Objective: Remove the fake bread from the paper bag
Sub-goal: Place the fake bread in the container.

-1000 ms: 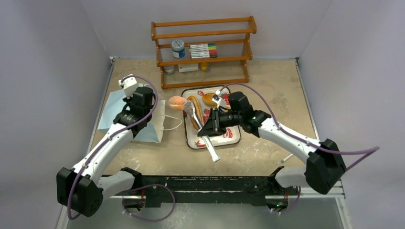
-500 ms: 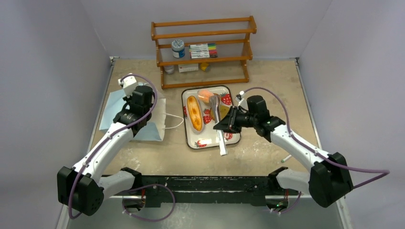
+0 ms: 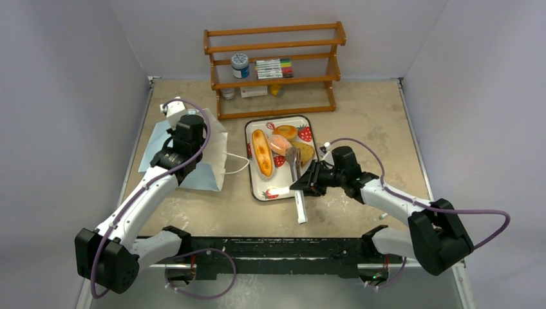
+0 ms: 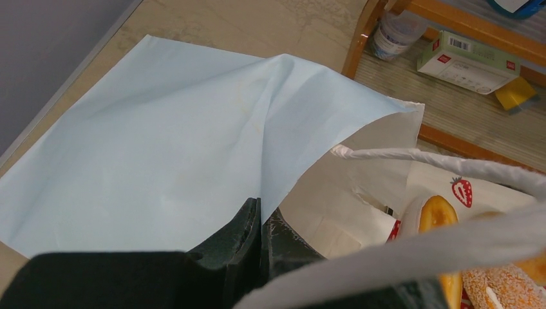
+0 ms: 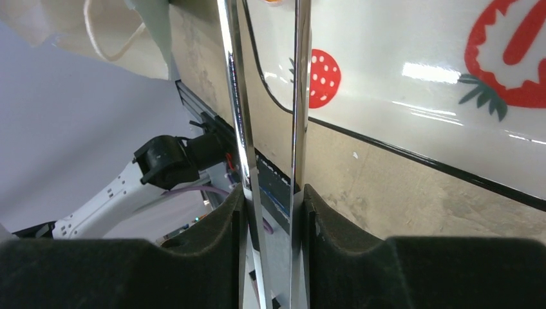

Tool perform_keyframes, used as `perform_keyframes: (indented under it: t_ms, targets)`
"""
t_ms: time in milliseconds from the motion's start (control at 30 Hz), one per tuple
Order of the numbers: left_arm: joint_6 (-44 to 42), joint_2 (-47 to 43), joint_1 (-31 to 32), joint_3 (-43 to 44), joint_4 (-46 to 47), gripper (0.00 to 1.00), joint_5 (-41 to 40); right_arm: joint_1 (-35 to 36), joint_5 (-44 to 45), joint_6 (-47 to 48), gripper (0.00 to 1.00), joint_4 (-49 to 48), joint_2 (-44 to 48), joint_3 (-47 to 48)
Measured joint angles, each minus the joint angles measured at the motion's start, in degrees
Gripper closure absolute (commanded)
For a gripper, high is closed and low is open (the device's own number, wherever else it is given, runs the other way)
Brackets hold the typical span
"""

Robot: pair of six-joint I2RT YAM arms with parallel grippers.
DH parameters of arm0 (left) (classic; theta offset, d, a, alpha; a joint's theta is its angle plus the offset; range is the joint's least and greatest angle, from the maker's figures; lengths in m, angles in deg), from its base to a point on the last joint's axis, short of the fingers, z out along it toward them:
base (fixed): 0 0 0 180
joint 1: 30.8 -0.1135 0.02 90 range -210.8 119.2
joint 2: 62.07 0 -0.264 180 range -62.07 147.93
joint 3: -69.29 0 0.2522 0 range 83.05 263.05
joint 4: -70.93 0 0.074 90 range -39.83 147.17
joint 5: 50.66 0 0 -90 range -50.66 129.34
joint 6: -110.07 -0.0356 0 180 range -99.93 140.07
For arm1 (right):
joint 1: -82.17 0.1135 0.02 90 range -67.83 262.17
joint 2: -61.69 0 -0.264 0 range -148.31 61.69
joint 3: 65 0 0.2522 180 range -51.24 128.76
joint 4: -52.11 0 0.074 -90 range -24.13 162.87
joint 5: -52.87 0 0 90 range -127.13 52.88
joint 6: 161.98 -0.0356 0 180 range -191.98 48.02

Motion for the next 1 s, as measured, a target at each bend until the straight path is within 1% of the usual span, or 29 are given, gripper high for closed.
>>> perform_keyframes:
  t_ms: [33,100,133,467,1000]
  targets:
    - [0.0,0.0,0.0,0.0,0.0,1.0,0.1,0.0,-0.1,-0.3,0.66,-0.5,0.0,-0.7]
    - [-0.1,0.0,0.0,0.0,0.0,1.0,0.4,0.0,-0.2,-0.9,0.62,-0.9,0.0,-1.6]
    - [-0.3,0.0,0.0,0.0,0.0,1.0,0.5,0.0,-0.4,-1.2,0.61,-0.9,0.1,-1.8]
    - [-1.0,0.0,0.0,0.0,0.2,1.0,0.8,-0.1,-1.0,-2.8,0.6,-1.1,3.5,-4.4]
    - [-1.2,-0.3,0.0,0.0,0.0,1.0,1.2,-0.1,-1.0,-4.2,0.6,4.4,15.2,-5.9]
